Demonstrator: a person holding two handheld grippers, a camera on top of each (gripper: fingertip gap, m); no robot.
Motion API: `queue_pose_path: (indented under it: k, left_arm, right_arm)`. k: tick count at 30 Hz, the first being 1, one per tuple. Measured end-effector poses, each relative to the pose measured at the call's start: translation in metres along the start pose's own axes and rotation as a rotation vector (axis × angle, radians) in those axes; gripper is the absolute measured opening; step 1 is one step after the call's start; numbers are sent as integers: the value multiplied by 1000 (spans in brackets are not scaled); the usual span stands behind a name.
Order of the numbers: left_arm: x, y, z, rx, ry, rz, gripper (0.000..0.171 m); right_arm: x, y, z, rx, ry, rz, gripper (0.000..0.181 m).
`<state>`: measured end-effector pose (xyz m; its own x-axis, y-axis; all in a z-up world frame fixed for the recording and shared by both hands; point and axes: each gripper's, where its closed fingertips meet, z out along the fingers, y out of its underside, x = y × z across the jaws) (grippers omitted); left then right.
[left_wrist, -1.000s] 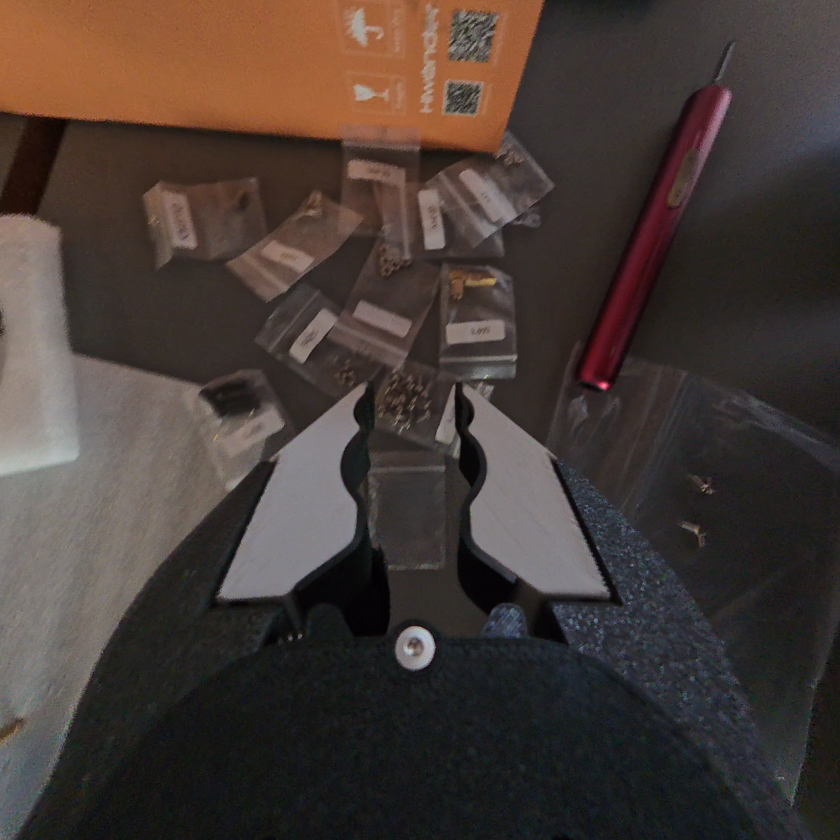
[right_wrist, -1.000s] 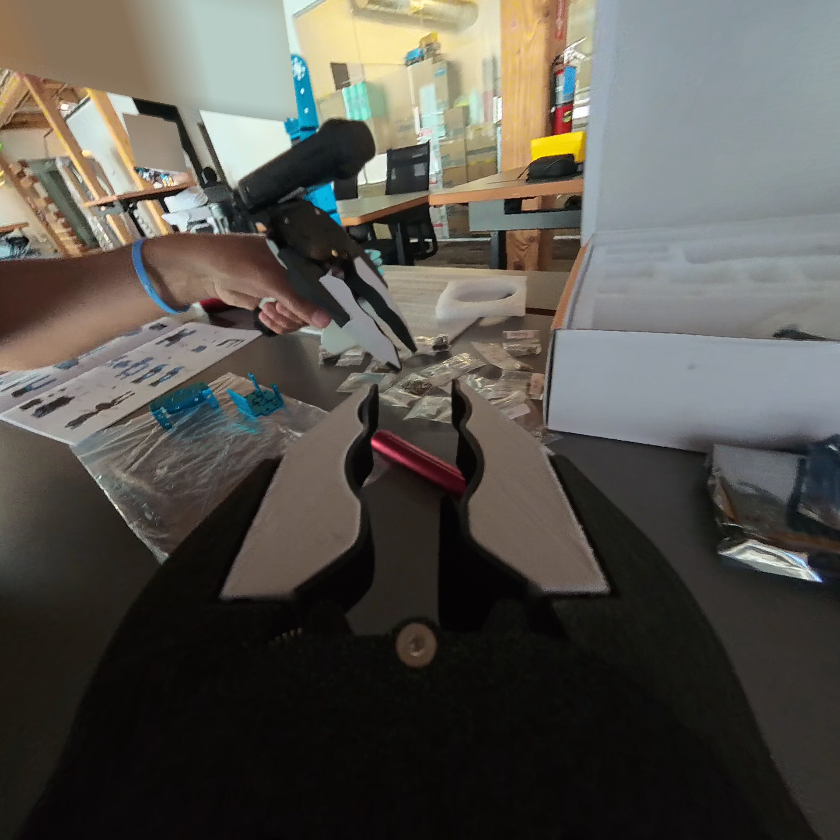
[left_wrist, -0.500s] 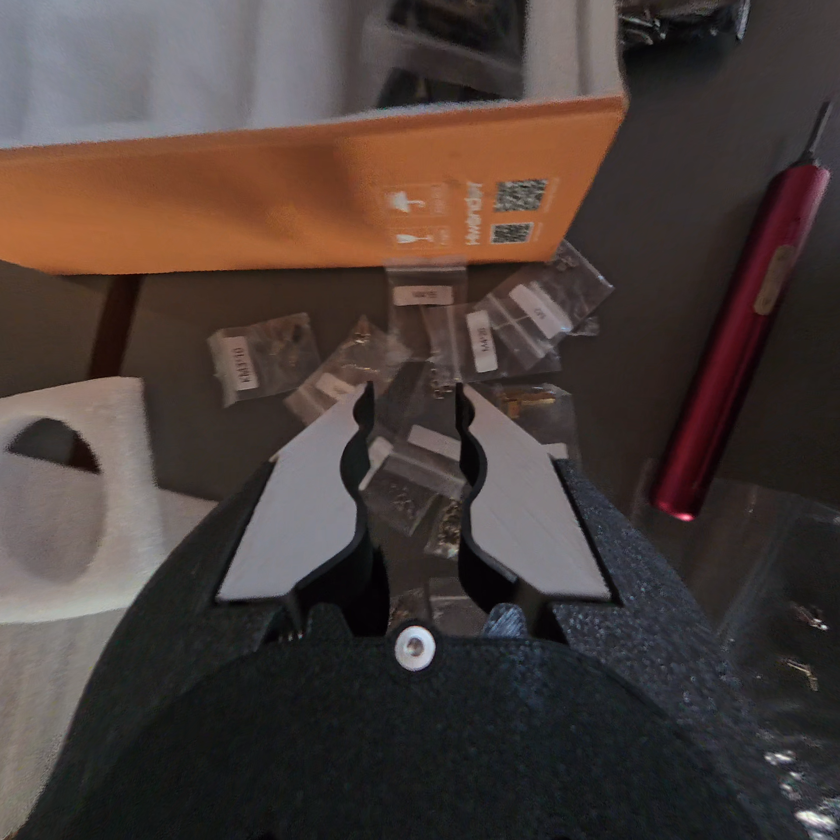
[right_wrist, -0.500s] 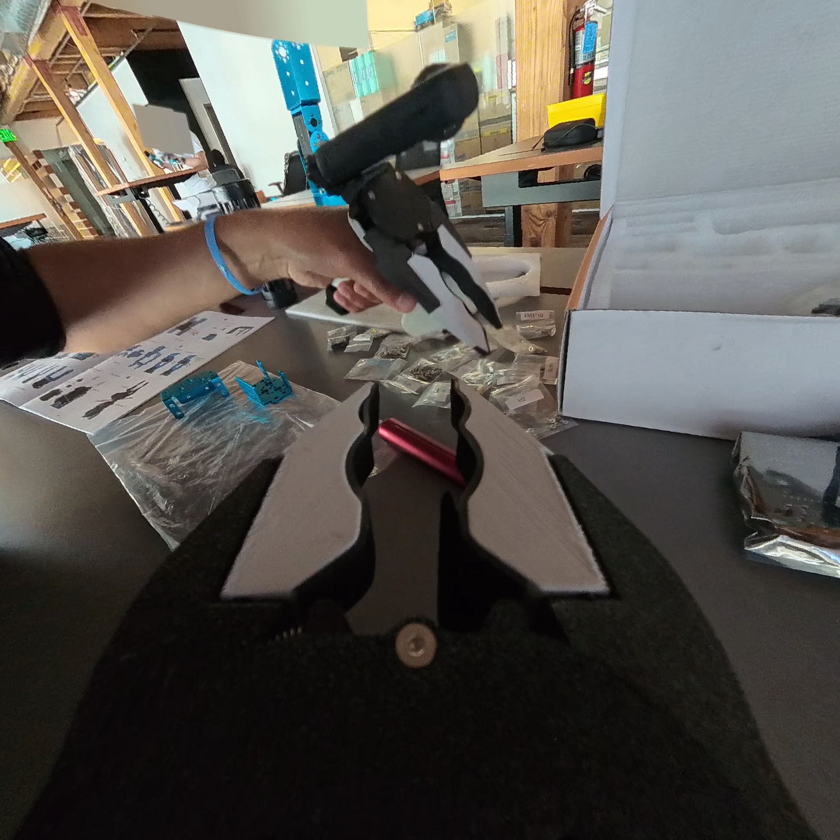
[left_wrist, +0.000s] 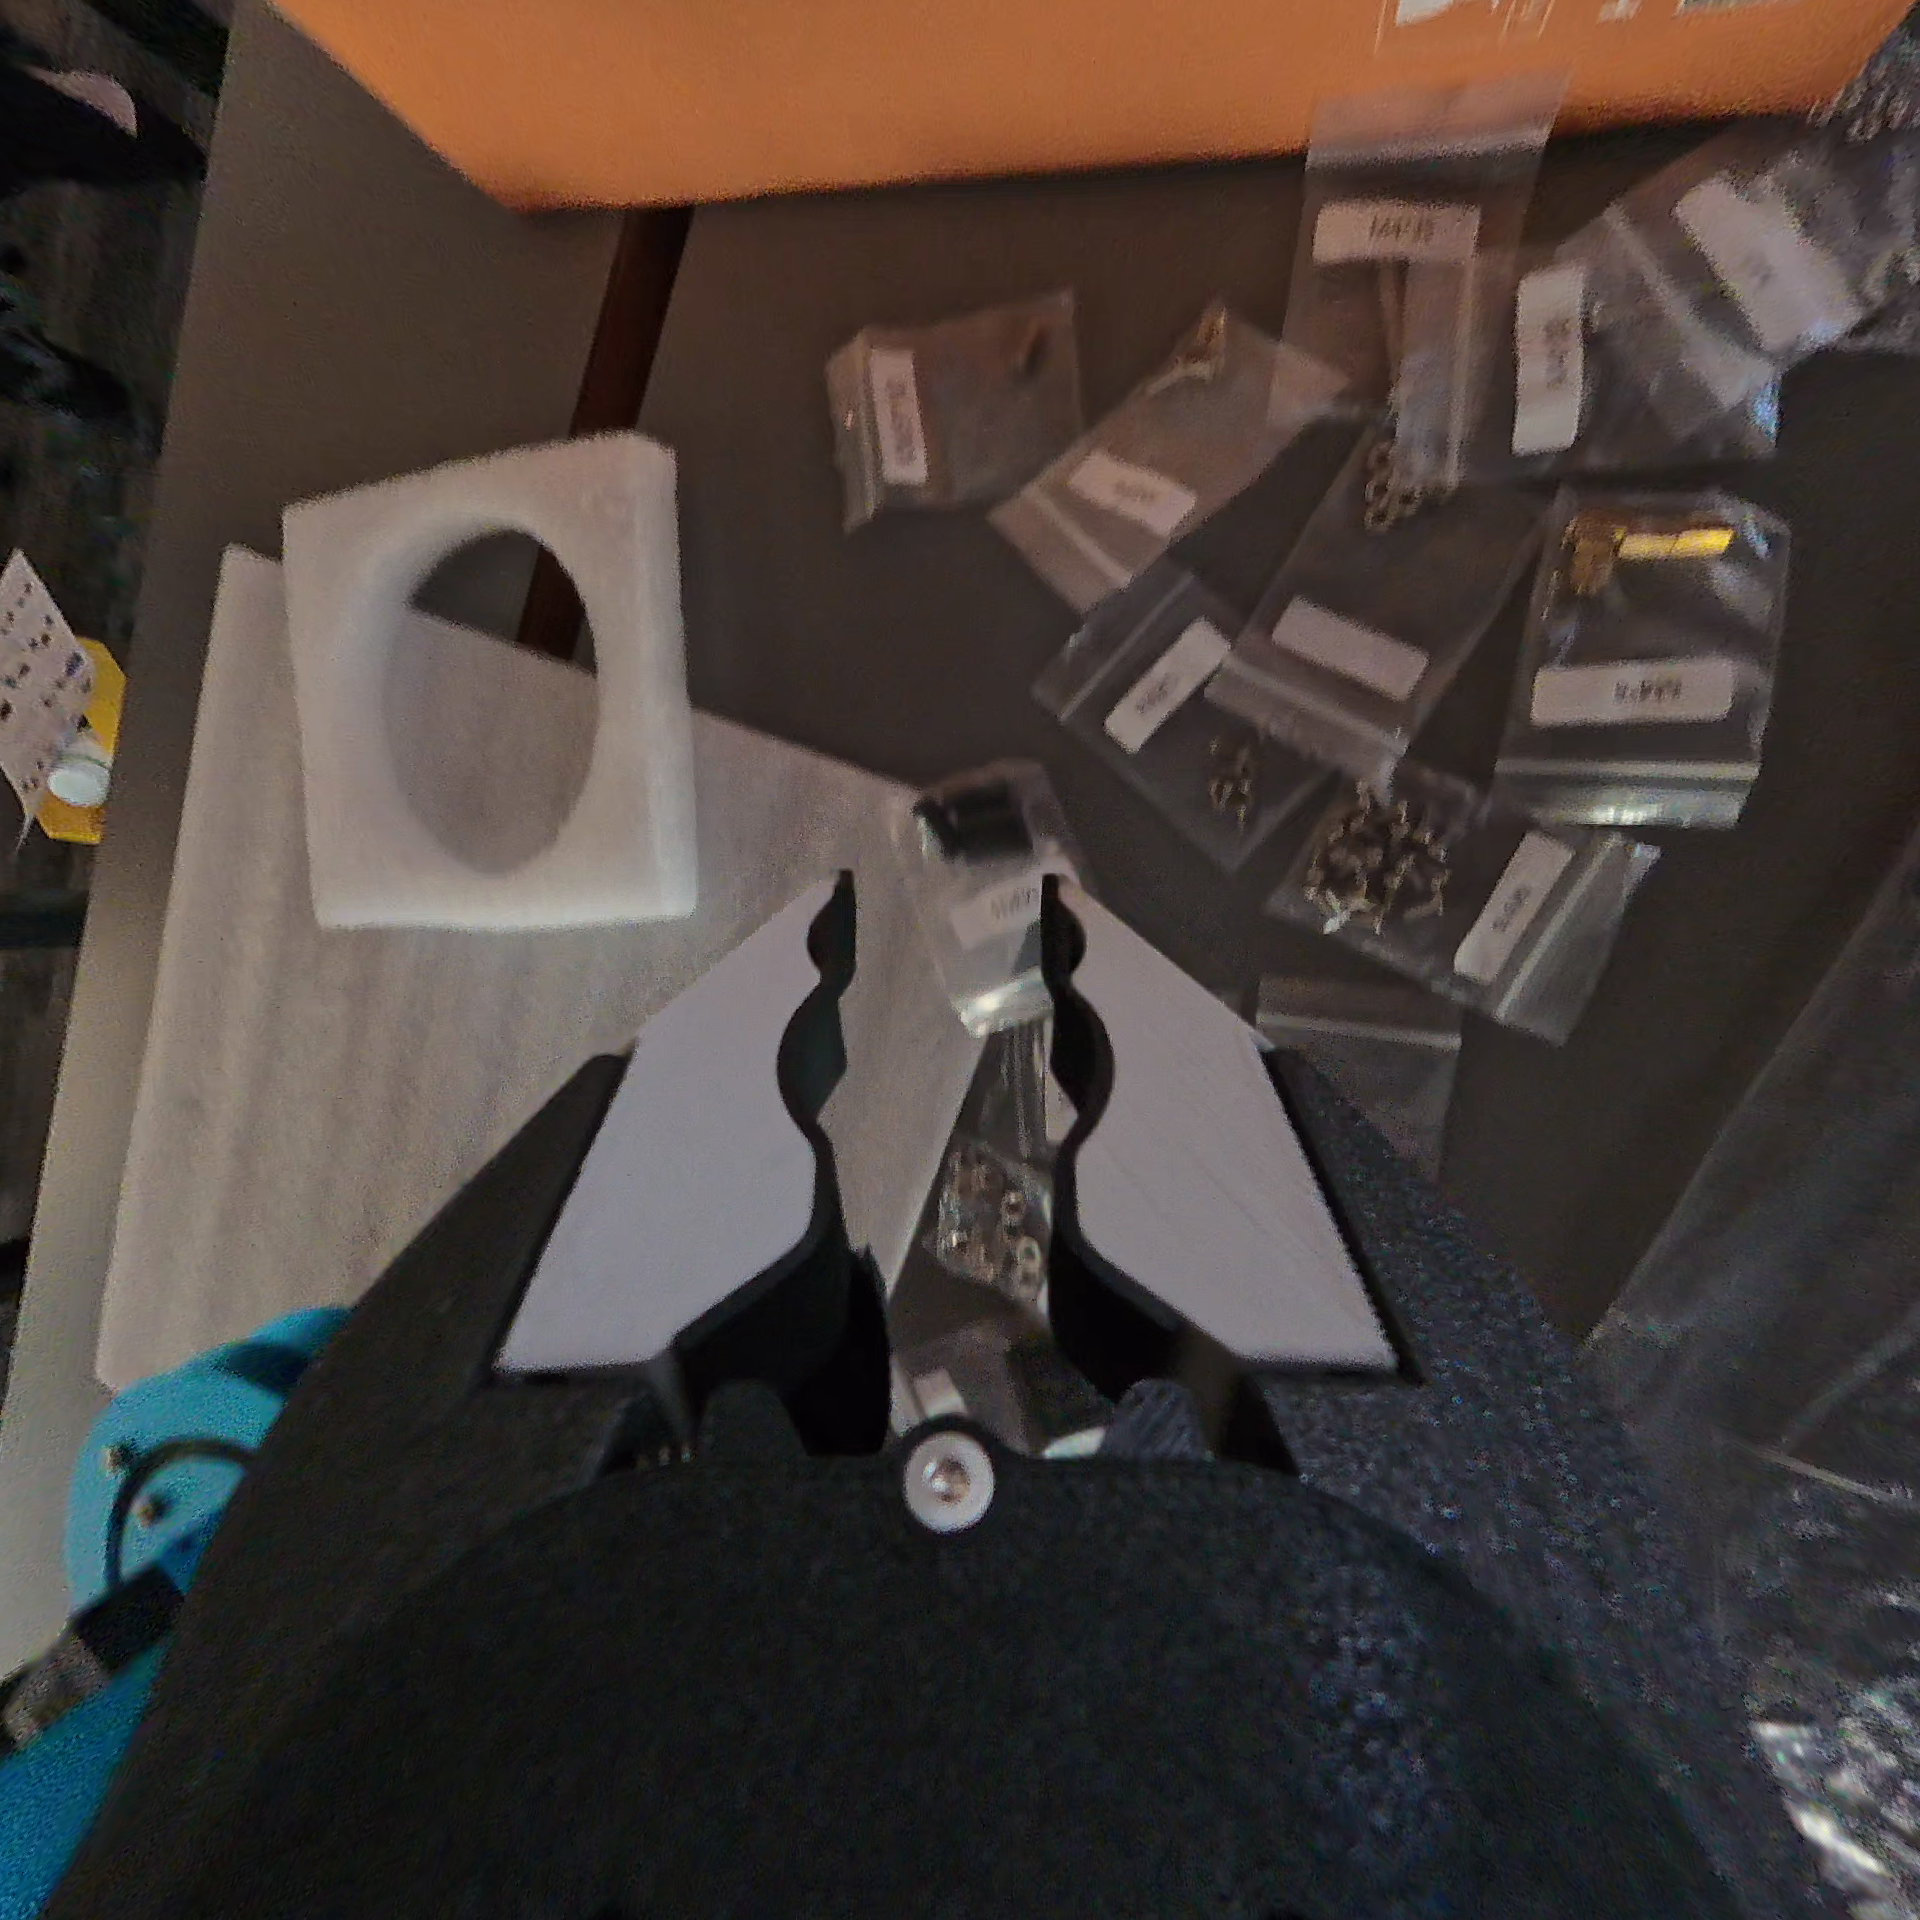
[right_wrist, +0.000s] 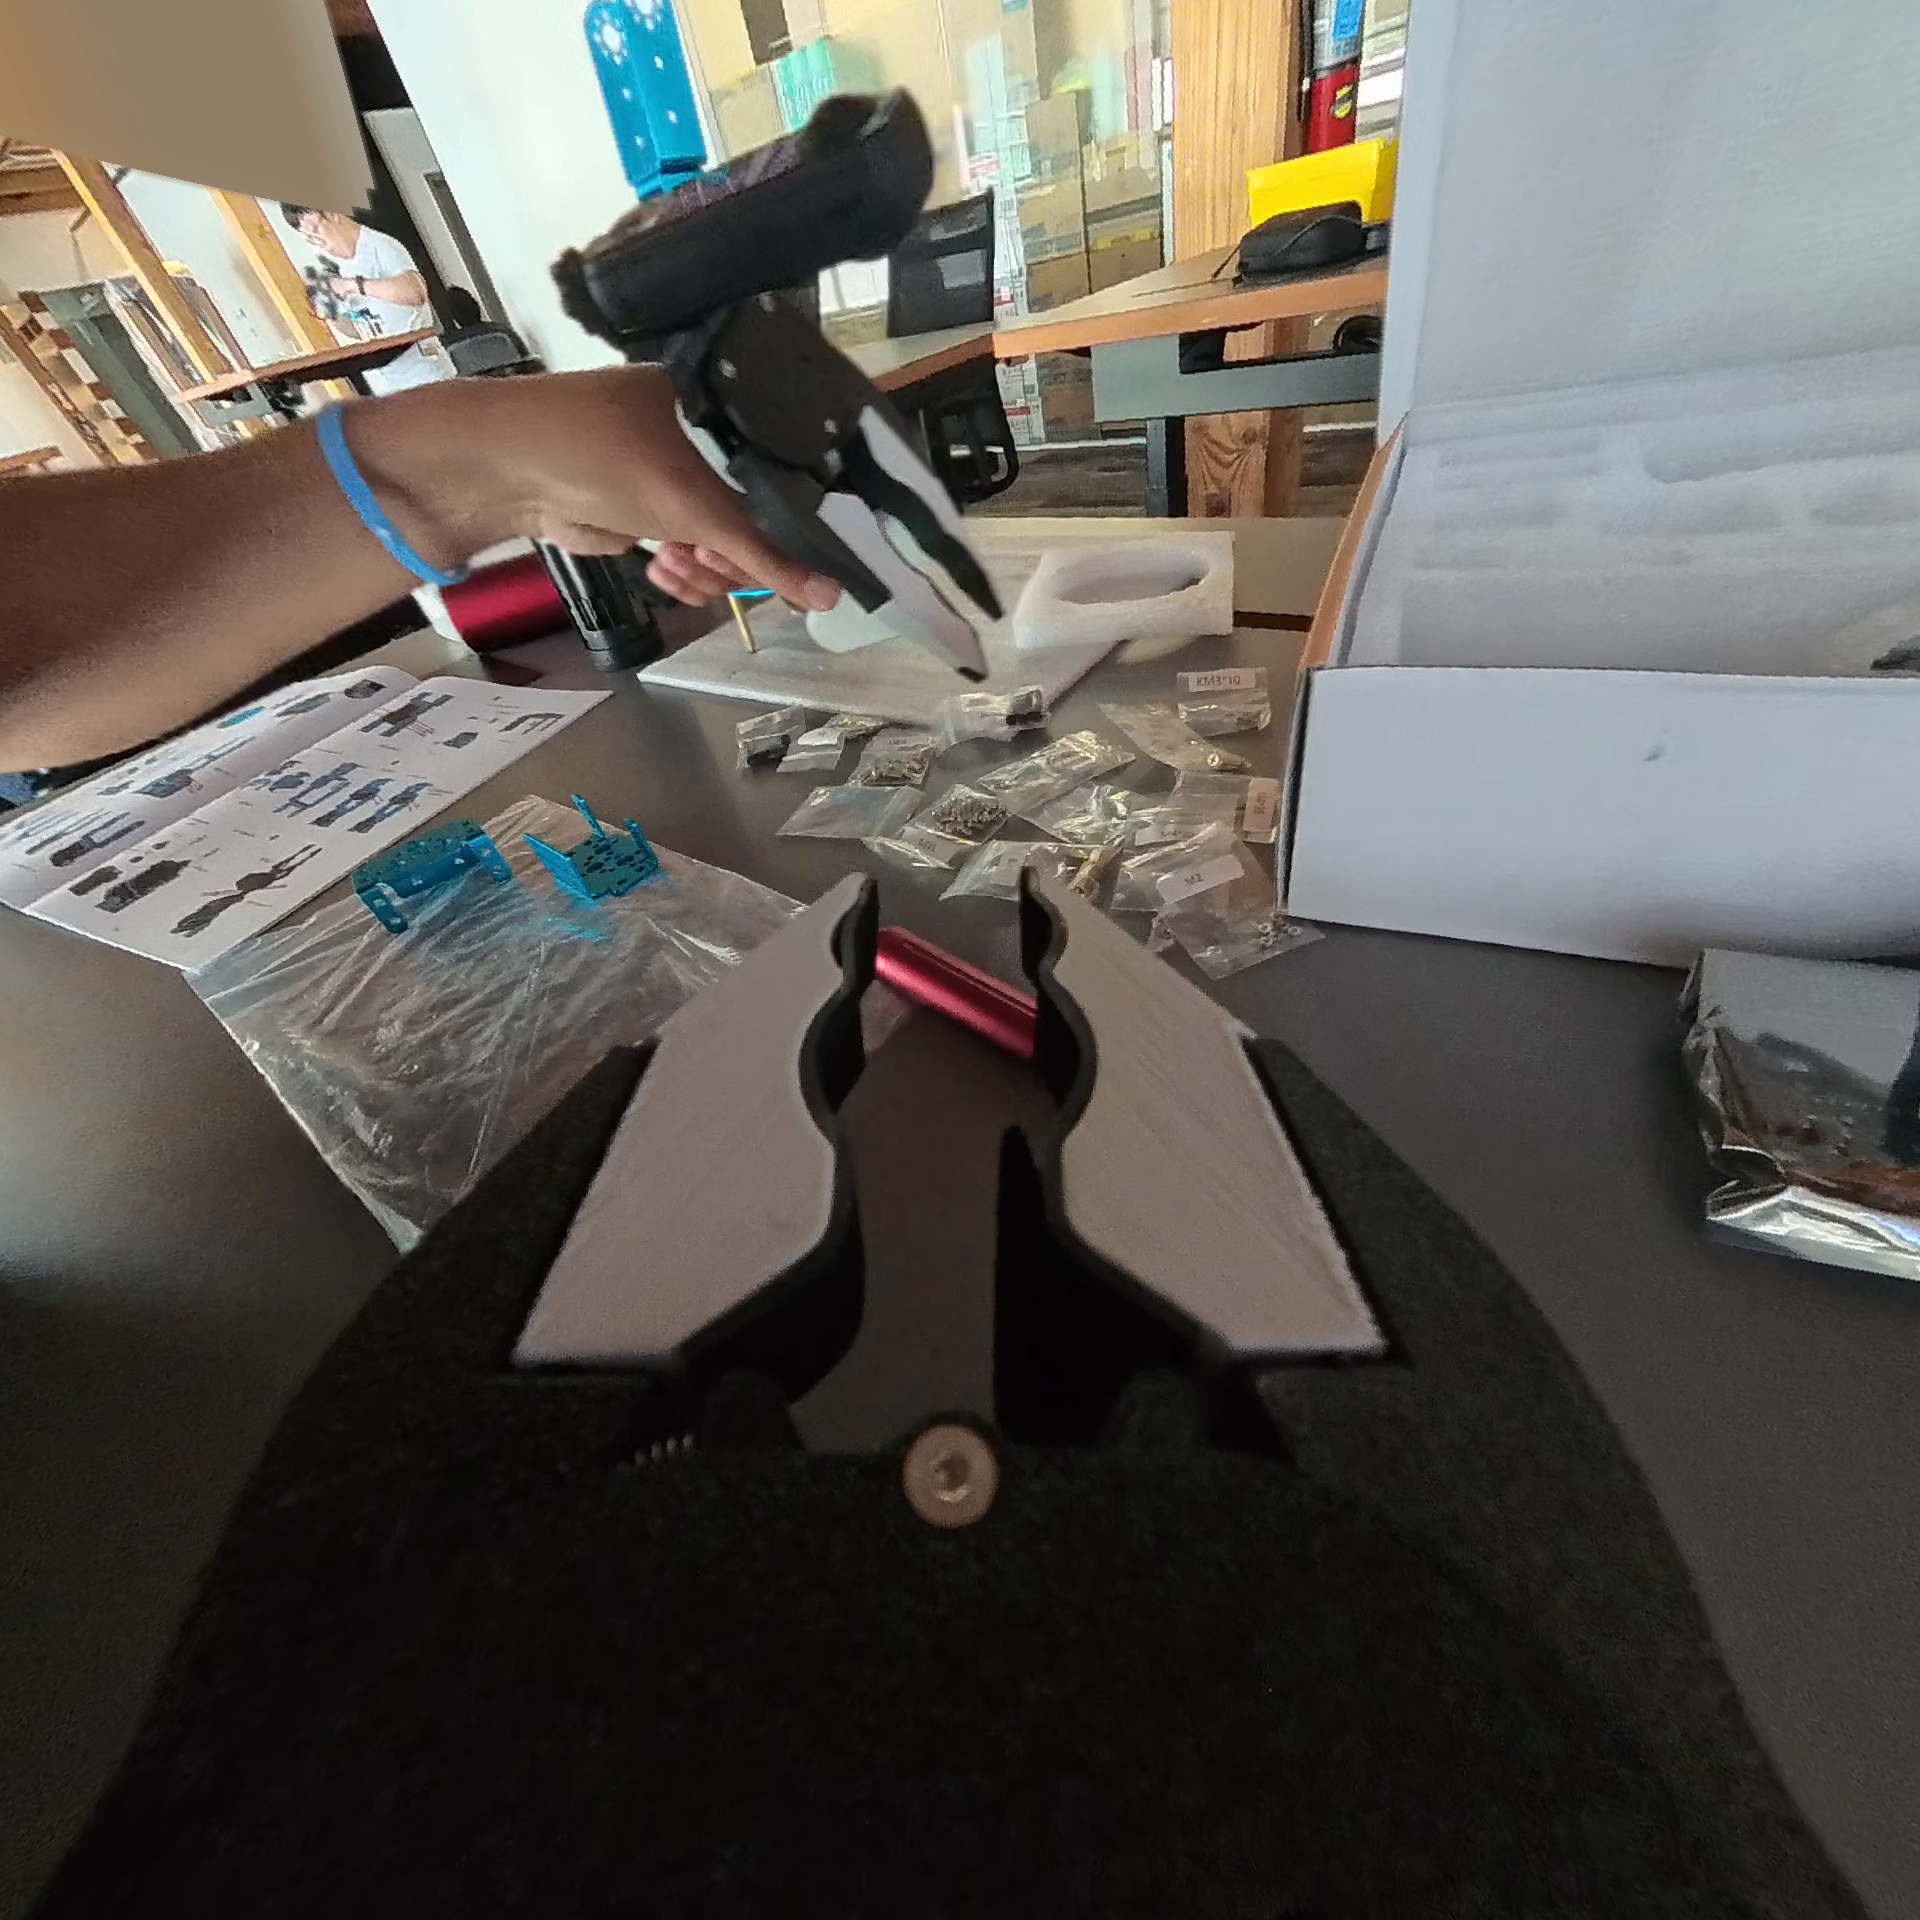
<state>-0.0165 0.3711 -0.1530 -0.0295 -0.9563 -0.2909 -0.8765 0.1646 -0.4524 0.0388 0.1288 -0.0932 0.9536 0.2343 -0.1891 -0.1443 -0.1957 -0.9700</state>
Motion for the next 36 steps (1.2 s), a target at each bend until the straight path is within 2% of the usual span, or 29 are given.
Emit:
queue_pose_path:
  k: [7, 13, 18, 21, 27, 31, 36]
  left_arm:
    - [-9, 58, -28, -38, -37, -107, 36]
    - [10, 88, -42, -30, 1, -141, 35]
    - [33, 94, -42, 11, 83, -109, 36]
    - [55, 85, -43, 68, 191, -130, 36]
    - [89, 74, -47, 98, 256, -23, 36]
    - [94, 69, -40, 78, 220, 32, 36]
    - [93, 64, -28, 58, 213, 26, 36]
  right_arm:
    - [-3, 3, 2, -21, 22, -56, 26]
    - [-1, 7, 4, -48, 40, -75, 26]
    - [0, 8, 4, -54, 51, -80, 26]
    - [0, 9, 5, -59, 54, -83, 25]
    - [-1, 13, 7, -81, 53, -103, 24]
    - [-3, 15, 8, -96, 56, -122, 24]
    - [-4, 17, 9, -104, 58, -140, 23]
